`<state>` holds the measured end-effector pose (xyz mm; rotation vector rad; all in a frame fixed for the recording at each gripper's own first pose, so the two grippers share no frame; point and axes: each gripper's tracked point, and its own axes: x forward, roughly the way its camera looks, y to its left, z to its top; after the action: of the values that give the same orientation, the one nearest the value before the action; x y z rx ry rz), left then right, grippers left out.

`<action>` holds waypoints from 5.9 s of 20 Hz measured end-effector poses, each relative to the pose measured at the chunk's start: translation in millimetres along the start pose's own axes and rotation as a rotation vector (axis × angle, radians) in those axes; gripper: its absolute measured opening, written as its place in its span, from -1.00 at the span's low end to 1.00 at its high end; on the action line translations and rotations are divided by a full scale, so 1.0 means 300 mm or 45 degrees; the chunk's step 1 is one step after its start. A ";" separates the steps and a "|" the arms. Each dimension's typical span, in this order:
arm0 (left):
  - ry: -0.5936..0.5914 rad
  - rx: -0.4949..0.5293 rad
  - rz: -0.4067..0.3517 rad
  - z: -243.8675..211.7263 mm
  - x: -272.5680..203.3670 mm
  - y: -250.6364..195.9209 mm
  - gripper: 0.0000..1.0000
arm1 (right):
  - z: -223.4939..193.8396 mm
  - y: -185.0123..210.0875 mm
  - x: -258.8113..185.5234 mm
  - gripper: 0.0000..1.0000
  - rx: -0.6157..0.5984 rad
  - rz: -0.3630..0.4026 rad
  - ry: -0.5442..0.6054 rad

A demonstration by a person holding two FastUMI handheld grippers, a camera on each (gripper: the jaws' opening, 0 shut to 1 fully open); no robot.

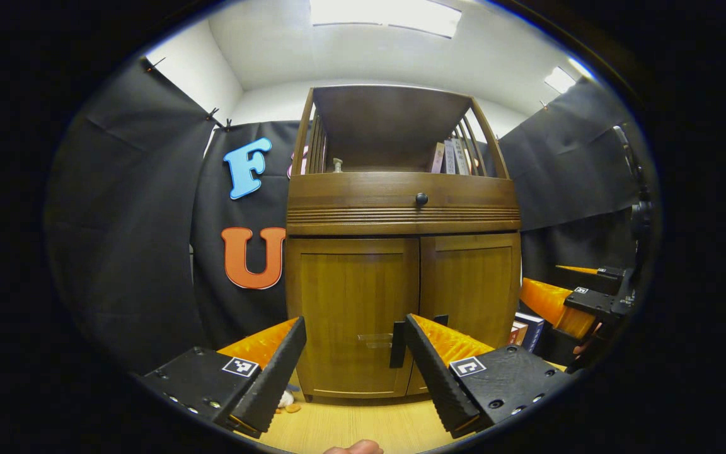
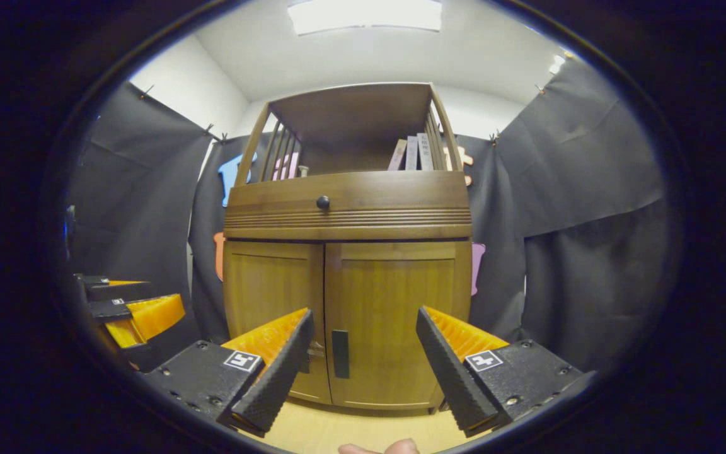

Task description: Open the right door of the double-door shoe cabinet with the right hand, and open the left door with the left hand.

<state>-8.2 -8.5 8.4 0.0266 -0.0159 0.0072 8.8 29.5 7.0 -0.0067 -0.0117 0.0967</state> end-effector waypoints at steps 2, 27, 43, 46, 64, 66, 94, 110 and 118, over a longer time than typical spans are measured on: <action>-0.017 0.015 0.035 0.018 0.002 0.028 0.89 | 0.003 0.002 0.007 1.00 -0.004 0.000 -0.001; 0.048 0.024 0.219 -0.067 0.037 0.307 0.89 | -0.466 0.129 0.461 0.94 0.027 -0.082 0.416; 0.131 -0.003 0.188 -0.108 0.050 0.325 0.89 | -0.647 0.126 0.658 0.01 0.097 -0.142 0.505; 0.139 -0.031 0.194 -0.120 0.027 0.303 0.89 | -0.644 0.125 0.656 -0.20 0.120 -0.131 0.504; 0.139 -0.073 0.163 -0.114 0.002 0.175 0.89 | -0.612 0.101 0.417 -0.34 0.170 -0.042 0.512; 0.133 -0.071 0.152 -0.113 0.013 0.162 0.89 | -0.611 0.096 0.392 -0.34 0.180 -0.034 0.513; 0.074 -0.055 -0.059 -0.099 0.108 -0.100 0.89 | -0.553 -0.139 0.010 -0.47 0.212 -0.114 0.547; 0.095 -0.073 -0.114 -0.127 0.136 -0.203 0.89 | -0.526 -0.328 -0.117 -0.66 0.252 -0.263 0.574; 0.145 -0.107 -0.196 -0.182 0.165 -0.311 0.89 | -0.508 -0.487 -0.174 -0.82 0.268 -0.409 0.567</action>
<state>42.7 -99.8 -47.9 -0.0565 0.0998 -0.1461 -27.3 -121.9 -144.7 0.1839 0.4411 -0.2263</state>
